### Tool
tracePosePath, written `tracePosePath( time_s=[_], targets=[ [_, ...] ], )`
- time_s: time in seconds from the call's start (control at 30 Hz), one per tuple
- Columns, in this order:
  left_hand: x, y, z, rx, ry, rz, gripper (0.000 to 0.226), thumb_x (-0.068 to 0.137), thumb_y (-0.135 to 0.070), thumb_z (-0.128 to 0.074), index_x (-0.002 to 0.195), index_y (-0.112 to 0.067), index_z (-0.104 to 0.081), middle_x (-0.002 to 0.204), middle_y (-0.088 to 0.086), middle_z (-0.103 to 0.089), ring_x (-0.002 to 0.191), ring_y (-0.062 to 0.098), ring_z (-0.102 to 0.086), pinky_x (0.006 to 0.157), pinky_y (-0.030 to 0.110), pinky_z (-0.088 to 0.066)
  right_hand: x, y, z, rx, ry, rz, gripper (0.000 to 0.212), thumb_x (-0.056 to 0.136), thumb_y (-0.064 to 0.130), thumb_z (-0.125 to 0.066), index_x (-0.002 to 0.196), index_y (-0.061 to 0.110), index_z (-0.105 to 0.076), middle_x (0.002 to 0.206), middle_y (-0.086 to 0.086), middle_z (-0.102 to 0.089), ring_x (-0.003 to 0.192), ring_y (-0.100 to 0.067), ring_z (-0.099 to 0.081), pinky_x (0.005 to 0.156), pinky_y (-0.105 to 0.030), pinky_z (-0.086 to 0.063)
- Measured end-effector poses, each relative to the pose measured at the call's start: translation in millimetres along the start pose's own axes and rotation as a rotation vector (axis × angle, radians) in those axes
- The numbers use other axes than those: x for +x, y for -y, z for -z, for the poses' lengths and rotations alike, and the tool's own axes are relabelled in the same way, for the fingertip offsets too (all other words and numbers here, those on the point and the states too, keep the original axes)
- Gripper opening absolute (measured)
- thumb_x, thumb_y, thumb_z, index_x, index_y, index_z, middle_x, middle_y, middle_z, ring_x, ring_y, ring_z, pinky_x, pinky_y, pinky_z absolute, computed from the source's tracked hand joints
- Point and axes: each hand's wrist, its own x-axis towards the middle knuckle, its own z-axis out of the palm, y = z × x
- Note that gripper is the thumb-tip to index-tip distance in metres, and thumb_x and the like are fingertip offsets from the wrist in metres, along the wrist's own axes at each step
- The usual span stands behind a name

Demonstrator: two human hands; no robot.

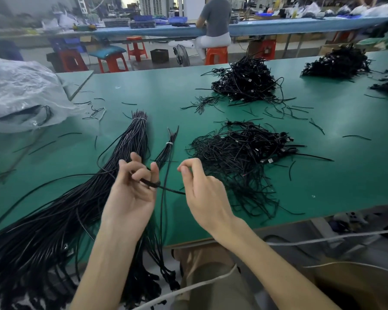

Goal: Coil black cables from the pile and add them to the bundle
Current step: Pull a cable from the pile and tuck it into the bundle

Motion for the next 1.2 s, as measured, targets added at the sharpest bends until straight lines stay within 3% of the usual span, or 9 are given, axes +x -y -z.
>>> tracePosePath(
  time_s=[0.17,0.3,0.4,0.47,0.63,0.83,0.97,1.1,1.2],
  targets=[
    [-27.8,-8.4,1.6,0.115,0.407,0.132,0.046,0.113,-0.042,-0.038,0.074,-0.024,-0.056,0.045,-0.011,-0.033,0.037,0.011,-0.026,0.050,0.018,-0.035,14.8,-15.8,0.0,0.091,-0.049,-0.189,0.017,0.111,0.025,-0.039,0.108,0.022,-0.055,0.047,0.009,-0.039,0.041,-0.014,-0.039,0.050,-0.028,-0.025],
    [-38.1,2.1,13.2,0.865,0.468,0.093,0.054,0.100,-0.060,-0.053,0.063,-0.021,-0.054,0.043,-0.013,-0.036,0.038,0.009,-0.025,0.044,0.019,-0.024,30.2,-16.0,4.9,0.099,-0.060,-0.227,0.016,0.108,0.024,-0.043,0.102,0.023,-0.058,0.047,0.007,-0.046,0.043,-0.013,-0.042,0.052,-0.032,-0.030],
    [-37.3,20.4,22.8,1.460,0.427,-0.030,0.058,0.100,-0.064,-0.046,0.063,-0.022,-0.061,0.043,-0.004,-0.046,0.038,0.011,-0.037,0.046,0.019,-0.034,38.5,-11.2,10.3,0.118,-0.040,-0.246,0.018,0.106,0.024,-0.046,0.098,0.023,-0.062,0.044,0.009,-0.046,0.041,-0.012,-0.040,0.051,-0.031,-0.031],
    [-33.0,31.3,28.9,1.636,0.330,-0.182,0.054,0.102,-0.056,-0.042,0.065,-0.024,-0.064,0.047,-0.002,-0.059,0.041,0.009,-0.052,0.052,0.020,-0.041,39.2,-5.6,11.6,0.175,-0.006,-0.267,0.020,0.105,0.023,-0.048,0.096,0.023,-0.065,0.045,0.010,-0.047,0.040,-0.011,-0.039,0.051,-0.029,-0.031],
    [-26.7,46.5,32.0,1.432,0.122,-0.492,0.035,0.109,-0.017,-0.043,0.087,-0.028,-0.069,0.074,-0.027,-0.072,0.072,-0.010,-0.067,0.066,0.004,-0.045,29.1,12.9,4.9,0.309,0.072,-0.305,0.021,0.105,0.021,-0.046,0.101,0.021,-0.067,0.052,0.012,-0.050,0.048,-0.004,-0.044,0.059,-0.028,-0.038],
    [-30.4,50.3,25.8,0.847,-0.005,-0.180,0.050,0.105,-0.044,-0.042,0.099,-0.017,-0.083,0.115,0.011,-0.077,0.112,0.024,-0.071,0.093,0.032,-0.052,18.3,20.5,4.9,0.557,0.134,-0.439,0.018,0.106,0.022,-0.047,0.105,0.019,-0.064,0.080,-0.003,-0.075,0.069,-0.013,-0.071,0.063,-0.034,-0.060],
    [-25.6,44.5,16.1,0.559,-0.085,-0.135,0.047,0.105,-0.038,-0.047,0.111,-0.001,-0.075,0.116,0.019,-0.075,0.109,0.026,-0.073,0.084,0.027,-0.059,2.2,21.7,-6.0,0.559,0.116,-0.360,0.018,0.107,0.021,-0.045,0.113,0.021,-0.062,0.091,0.007,-0.074,0.067,-0.001,-0.062,0.067,-0.027,-0.050],
    [-23.4,37.5,14.3,0.553,-0.046,-0.097,0.044,0.107,-0.033,-0.046,0.116,0.001,-0.072,0.115,0.017,-0.076,0.106,0.026,-0.074,0.079,0.026,-0.060,-8.5,17.9,-6.4,0.361,0.090,-0.250,0.026,0.109,0.034,-0.044,0.132,0.026,-0.052,0.093,0.011,-0.073,0.072,-0.003,-0.063,0.072,-0.033,-0.052],
    [-18.9,32.3,17.6,0.482,-0.108,-0.093,0.036,0.108,-0.029,-0.045,0.107,-0.001,-0.068,0.098,0.008,-0.077,0.097,0.025,-0.076,0.075,0.027,-0.060,-11.4,16.3,-3.6,0.223,0.167,-0.236,0.039,0.108,0.044,-0.045,0.142,0.025,-0.045,0.072,0.011,-0.066,0.064,-0.003,-0.058,0.070,-0.037,-0.047]
  ],
)
